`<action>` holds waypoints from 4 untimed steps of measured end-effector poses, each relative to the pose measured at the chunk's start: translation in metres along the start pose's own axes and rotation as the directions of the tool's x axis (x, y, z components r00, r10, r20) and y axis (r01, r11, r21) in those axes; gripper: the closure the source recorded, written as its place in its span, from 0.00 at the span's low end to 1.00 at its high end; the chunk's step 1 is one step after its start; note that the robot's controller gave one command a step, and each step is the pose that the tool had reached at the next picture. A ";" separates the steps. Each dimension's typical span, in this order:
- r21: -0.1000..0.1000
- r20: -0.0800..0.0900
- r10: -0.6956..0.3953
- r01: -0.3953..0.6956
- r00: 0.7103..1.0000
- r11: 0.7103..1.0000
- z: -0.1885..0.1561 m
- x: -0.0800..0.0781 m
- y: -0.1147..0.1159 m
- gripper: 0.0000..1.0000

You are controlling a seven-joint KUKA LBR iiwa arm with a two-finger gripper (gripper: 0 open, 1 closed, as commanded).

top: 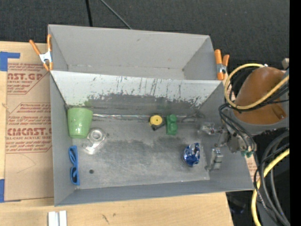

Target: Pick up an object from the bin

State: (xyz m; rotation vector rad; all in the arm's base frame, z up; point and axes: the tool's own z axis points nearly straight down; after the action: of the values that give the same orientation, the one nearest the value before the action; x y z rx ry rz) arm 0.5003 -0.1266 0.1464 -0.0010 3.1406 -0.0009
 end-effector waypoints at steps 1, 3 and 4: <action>-0.004 -0.005 0.050 -0.050 0.999 0.999 0.081 -0.023 0.026 0.00; 0.003 0.007 -0.213 0.213 0.977 0.977 -0.024 -0.036 0.009 1.00; 0.000 0.002 -0.213 0.213 0.977 0.977 -0.021 -0.035 0.010 0.00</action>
Offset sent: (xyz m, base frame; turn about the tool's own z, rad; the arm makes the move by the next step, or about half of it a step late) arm 0.0243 0.0227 -0.0764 0.0520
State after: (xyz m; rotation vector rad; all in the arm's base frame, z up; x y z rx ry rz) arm 0.5348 -0.1168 0.1674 -0.3364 3.1207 -0.0007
